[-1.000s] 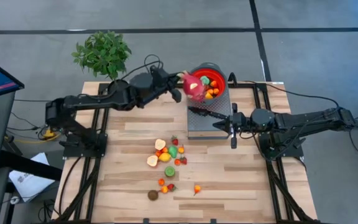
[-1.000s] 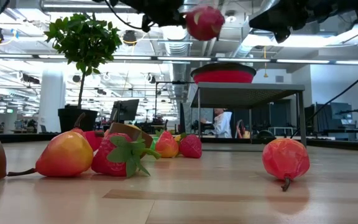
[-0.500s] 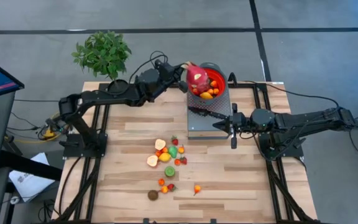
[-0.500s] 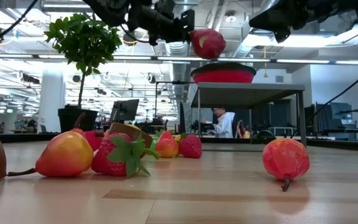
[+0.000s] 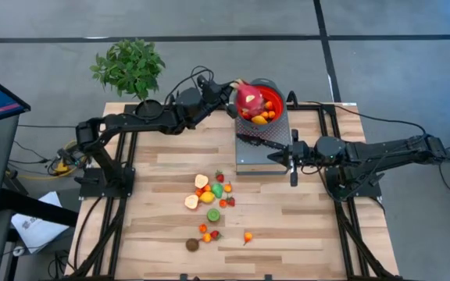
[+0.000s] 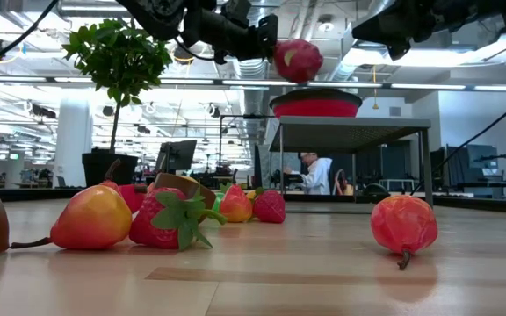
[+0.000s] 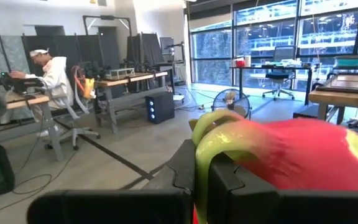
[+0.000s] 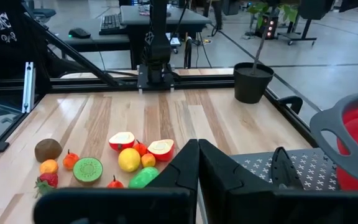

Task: Pick & Place Fruit
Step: Put the dragon fruit into the red colander on the shelf

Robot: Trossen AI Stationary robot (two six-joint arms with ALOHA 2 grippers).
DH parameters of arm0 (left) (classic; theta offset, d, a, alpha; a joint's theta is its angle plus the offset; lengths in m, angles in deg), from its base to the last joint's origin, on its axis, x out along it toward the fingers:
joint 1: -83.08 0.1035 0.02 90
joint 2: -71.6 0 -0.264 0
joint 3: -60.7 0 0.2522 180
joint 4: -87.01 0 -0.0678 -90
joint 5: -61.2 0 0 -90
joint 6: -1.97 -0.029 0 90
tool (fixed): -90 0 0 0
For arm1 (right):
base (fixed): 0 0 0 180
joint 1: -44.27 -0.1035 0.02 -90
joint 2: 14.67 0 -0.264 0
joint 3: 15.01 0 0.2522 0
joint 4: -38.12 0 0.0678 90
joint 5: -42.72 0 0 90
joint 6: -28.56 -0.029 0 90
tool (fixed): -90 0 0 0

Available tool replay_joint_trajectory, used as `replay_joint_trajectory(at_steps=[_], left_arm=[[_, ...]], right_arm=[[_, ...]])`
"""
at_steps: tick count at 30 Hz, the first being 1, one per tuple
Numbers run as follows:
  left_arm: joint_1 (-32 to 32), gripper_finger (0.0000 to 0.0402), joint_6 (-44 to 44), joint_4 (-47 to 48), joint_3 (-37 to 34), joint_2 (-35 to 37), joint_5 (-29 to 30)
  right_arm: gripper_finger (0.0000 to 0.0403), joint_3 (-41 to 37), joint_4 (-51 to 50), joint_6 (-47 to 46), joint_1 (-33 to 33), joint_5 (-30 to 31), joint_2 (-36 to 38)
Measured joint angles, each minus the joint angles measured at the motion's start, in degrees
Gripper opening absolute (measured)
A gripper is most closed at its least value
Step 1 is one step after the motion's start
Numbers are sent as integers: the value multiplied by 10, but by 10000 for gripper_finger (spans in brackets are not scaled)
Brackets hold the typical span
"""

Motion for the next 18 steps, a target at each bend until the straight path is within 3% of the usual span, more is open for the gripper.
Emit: replay_joint_trajectory(at_steps=[18], left_arm=[[19, 2, 9, -52, 0, -38, 1]], right_arm=[[3, 0, 1, 11, 0, 0, 0]])
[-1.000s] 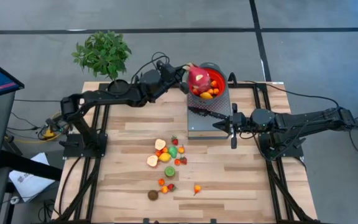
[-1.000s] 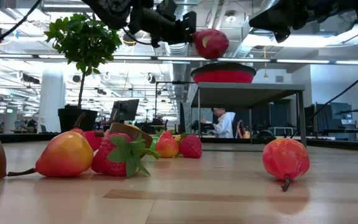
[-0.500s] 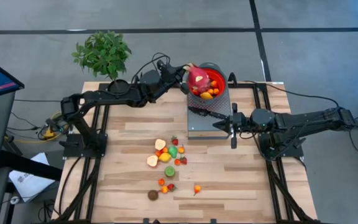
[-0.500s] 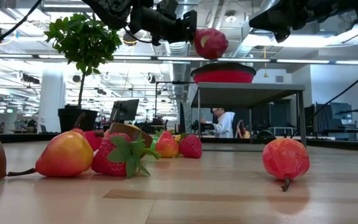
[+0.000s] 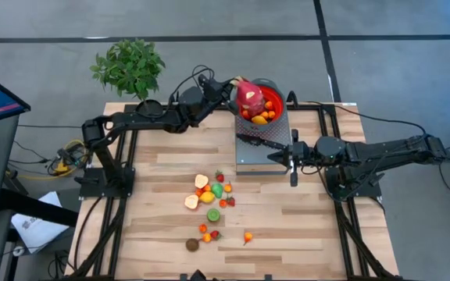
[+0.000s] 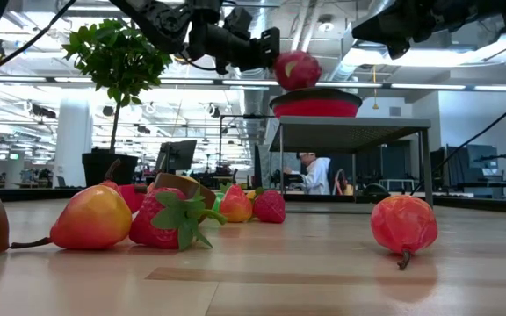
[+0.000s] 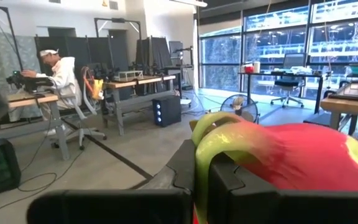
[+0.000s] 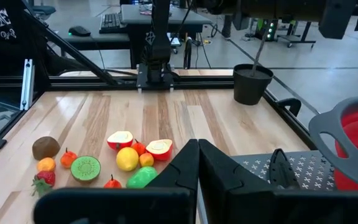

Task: Pick & Place Fruit
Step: Put the dragon fruit into the red colander on the shelf

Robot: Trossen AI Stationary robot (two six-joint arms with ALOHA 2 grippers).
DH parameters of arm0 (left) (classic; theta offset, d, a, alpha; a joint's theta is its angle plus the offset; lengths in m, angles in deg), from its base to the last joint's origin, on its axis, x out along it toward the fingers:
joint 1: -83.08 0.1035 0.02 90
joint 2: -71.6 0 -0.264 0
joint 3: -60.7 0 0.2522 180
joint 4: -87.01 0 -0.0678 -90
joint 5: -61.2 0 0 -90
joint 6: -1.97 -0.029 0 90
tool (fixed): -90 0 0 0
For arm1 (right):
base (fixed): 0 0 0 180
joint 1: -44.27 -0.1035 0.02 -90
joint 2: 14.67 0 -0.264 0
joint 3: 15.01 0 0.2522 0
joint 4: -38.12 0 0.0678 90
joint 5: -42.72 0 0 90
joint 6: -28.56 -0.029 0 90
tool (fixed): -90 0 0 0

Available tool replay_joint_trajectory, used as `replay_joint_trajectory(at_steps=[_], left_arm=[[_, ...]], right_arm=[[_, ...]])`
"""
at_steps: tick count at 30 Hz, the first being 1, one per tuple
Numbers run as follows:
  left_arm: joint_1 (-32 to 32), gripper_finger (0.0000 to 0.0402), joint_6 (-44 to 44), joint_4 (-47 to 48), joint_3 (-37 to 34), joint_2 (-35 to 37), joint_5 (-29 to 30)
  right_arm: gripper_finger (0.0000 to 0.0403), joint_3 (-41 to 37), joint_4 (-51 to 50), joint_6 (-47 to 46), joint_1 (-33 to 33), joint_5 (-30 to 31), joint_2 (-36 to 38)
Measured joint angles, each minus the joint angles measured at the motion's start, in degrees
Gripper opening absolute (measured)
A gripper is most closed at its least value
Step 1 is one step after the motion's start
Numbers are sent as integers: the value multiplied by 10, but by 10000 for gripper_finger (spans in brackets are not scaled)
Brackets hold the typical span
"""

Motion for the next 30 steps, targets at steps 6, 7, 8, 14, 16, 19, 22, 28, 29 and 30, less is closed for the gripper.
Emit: replay_joint_trajectory(at_steps=[6, 7, 8, 14, 16, 19, 22, 28, 29, 30], left_arm=[[0, 11, 1, 1, 0, 0, 0], [0, 12, 2, 1, 0, 0, 0], [-1, 13, 2, 0, 0, 0, 0], [0, 33, 6, -1, 0, 0, 0], [0, 51, 7, -1, 0, 0, 0], [0, 89, 7, -2, 0, 0, 0], [0, 132, 7, -3, 0, 0, -1], [1, 199, 7, -27, 0, 0, -57], [0, 204, 7, -35, 0, 0, -61], [0, 208, 7, -41, 0, 0, -63]], right_arm=[[3, 0, -1, 0, 0, 0, 0], [3, 0, -1, 0, 0, 0, 0], [3, 0, -1, 1, 0, 0, 0], [3, 0, -1, 3, 0, 0, 0], [3, 0, -1, 4, 0, 0, 0], [3, 0, -1, 4, 0, 0, 0], [3, 0, -1, 4, 0, 0, 0], [3, 0, -1, 4, 0, 0, 0], [3, 0, -1, 4, 0, 0, 0], [3, 0, -1, 4, 0, 0, 0]])
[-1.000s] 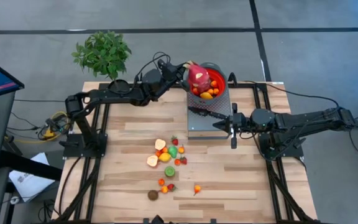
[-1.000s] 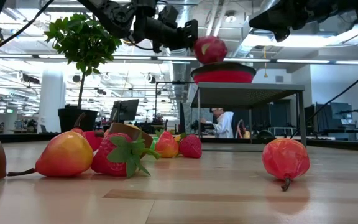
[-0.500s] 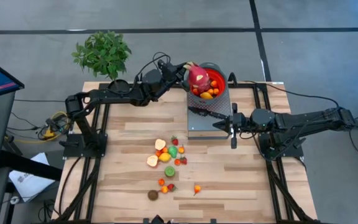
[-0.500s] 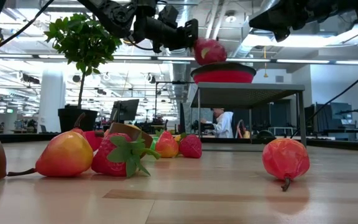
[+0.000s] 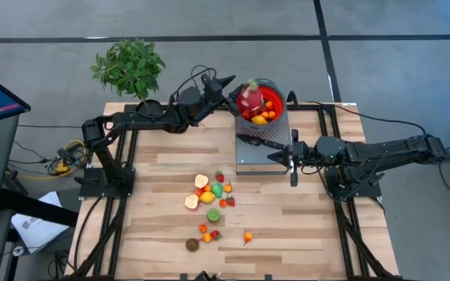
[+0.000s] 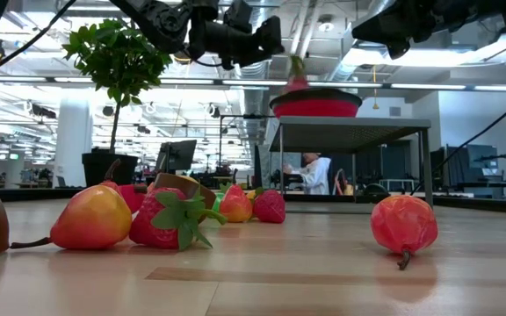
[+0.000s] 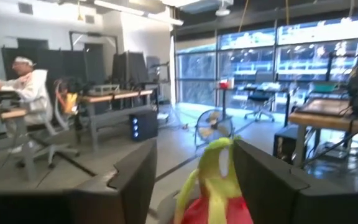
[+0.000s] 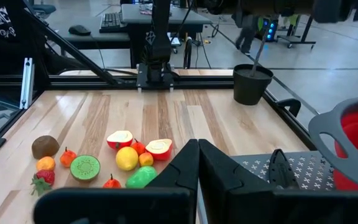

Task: Pick & Place Fruit
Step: Put the dragon fruit into the red colander on the shelf, then put the red half apple into the red colander on the shelf

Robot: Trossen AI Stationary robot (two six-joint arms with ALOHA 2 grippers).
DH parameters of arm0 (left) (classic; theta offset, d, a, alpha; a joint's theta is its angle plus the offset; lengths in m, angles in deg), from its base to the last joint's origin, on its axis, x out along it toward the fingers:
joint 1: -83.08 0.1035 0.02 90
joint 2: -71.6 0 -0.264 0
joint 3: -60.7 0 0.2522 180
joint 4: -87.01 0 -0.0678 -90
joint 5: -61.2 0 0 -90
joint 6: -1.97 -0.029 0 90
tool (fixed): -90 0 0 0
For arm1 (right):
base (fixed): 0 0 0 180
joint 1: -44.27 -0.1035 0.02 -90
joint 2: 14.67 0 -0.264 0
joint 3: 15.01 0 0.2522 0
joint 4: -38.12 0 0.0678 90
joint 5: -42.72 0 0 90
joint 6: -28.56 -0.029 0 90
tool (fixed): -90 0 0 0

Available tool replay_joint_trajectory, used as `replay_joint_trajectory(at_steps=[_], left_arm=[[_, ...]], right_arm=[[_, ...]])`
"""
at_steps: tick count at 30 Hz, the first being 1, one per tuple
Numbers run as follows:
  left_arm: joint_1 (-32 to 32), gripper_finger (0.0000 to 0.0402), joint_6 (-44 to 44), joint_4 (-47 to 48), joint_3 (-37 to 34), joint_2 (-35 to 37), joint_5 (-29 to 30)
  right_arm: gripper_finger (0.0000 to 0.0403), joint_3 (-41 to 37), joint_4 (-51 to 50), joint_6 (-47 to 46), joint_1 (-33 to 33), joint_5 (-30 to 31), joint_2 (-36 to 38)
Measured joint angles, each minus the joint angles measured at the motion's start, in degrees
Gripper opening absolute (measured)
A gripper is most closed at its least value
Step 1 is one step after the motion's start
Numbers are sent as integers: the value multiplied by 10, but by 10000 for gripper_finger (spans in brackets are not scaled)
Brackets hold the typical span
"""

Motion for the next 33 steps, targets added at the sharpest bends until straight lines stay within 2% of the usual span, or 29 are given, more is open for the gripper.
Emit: replay_joint_trajectory(at_steps=[6, 15, 25, 33], left_arm=[[0, 207, 0, -23, 0, 0, -23], [-11, 154, -2, -28, 0, 7, -39], [-35, 82, -10, -10, -16, 84, -59], [-63, 17, -11, -5, -102, 181, -59]], right_arm=[[3, 0, 0, -3, 0, 0, 0], [3, 0, 0, -5, 0, 0, 0], [3, 0, 0, -5, -1, 0, 0], [3, 0, 0, -1, 0, 0, 0]])
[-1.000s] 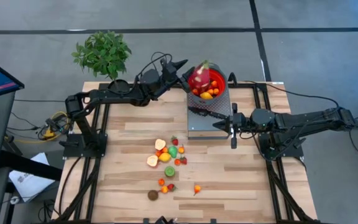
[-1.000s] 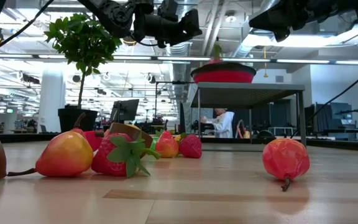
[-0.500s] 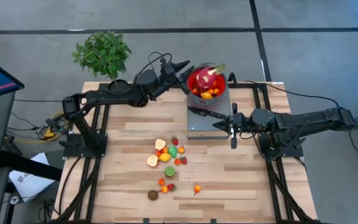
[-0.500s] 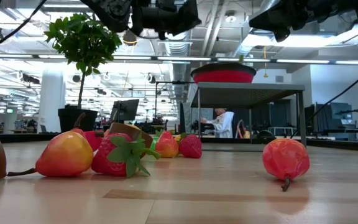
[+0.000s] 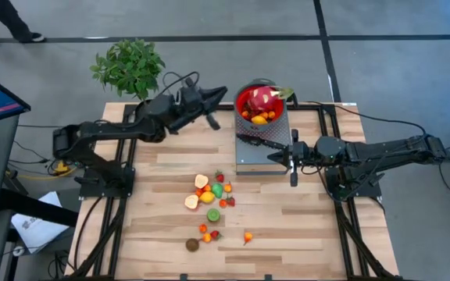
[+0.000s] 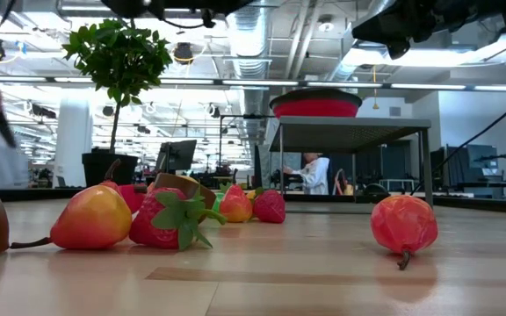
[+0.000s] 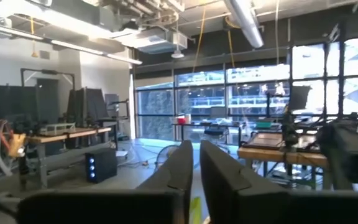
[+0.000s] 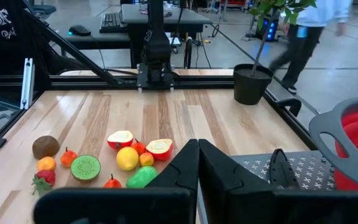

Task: Pick & Place Fruit
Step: Put the red half apple into the red colander on the shelf

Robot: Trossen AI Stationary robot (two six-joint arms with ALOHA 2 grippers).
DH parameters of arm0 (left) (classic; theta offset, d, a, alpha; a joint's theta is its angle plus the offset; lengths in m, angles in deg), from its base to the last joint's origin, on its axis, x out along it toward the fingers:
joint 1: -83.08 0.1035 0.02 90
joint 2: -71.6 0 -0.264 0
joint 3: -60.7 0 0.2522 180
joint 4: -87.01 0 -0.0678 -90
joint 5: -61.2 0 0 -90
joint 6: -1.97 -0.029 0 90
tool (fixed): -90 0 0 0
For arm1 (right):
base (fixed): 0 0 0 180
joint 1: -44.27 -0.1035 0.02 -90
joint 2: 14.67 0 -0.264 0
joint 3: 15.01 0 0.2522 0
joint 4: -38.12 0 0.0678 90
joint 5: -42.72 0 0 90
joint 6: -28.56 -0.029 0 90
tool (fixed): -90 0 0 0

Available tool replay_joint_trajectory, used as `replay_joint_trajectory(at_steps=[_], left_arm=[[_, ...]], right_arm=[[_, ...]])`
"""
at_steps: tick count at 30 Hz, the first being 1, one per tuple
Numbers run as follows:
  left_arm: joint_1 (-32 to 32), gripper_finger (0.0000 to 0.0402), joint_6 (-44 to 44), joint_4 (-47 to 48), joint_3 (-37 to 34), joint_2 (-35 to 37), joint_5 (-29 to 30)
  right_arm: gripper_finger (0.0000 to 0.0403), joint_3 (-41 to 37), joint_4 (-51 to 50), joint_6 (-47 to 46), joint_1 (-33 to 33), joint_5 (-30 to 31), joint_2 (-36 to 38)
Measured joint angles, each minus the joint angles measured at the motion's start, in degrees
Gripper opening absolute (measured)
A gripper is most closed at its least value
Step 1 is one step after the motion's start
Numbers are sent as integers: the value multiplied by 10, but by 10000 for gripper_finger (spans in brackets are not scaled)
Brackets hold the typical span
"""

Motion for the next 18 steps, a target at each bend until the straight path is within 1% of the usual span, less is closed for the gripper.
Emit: replay_joint_trajectory(at_steps=[3, 9, 18], left_arm=[[-9, 3, 4, 1, -37, 34, -17], [-26, 5, 34, 4, -105, 90, -76], [-57, 3, 78, 15, -193, 148, -159]], right_arm=[[3, 0, 0, 1, 0, 0, 0], [3, 0, 0, 1, 0, 0, 0], [3, 0, 0, 1, 0, 0, 0]])
